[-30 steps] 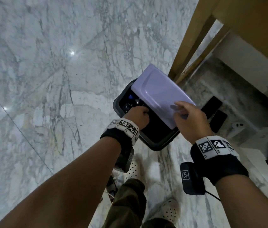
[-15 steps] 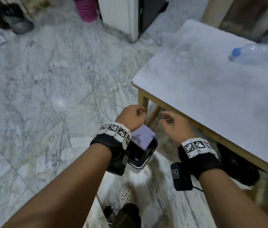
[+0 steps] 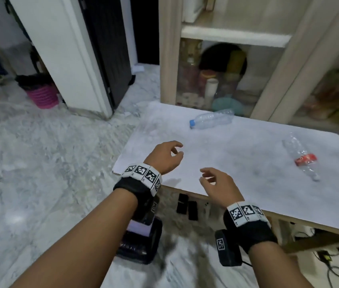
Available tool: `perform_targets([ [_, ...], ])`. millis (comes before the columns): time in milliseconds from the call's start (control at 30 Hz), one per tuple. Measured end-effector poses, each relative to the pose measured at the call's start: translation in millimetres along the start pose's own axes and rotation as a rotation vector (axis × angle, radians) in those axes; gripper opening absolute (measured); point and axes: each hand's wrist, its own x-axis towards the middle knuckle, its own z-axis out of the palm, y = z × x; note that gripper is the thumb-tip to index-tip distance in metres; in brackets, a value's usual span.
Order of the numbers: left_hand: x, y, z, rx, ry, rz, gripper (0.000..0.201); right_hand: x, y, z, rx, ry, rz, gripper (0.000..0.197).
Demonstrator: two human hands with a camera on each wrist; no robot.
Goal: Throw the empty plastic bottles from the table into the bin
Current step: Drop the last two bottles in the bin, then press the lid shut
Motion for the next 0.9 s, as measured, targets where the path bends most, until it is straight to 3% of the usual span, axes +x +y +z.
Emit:
perform_targets([
  [267, 68.3, 60.8, 54.4, 0.068, -0.143, 0.067, 0.039, -1.7, 64.9, -81.3, 0.012, 0.240, 0.180, 0.033],
  [500, 141.1, 121.0, 147.1, 0.088, -0.249, 0.107, 0.038, 51.2, 166.4, -179.8, -0.164, 0.410, 0.480, 0.066],
  [700, 203.1, 156.6, 206.6, 0.065, -0.280, 0.057, 0.037, 124.3, 250.4, -238.7, -0.170, 0.361, 0.681, 0.089],
  [800, 223.8, 164.2, 218.1, 0.063, -0.275, 0.022, 0.037, 149.5, 274.5, -249.4, -0.186, 0.345, 0.707, 0.083],
  [900, 237.0, 161.5, 219.1, 0.074, -0.241, -0.020, 0.038, 164.3, 285.2, -254.3, -0.194, 0.321, 0.660, 0.057],
])
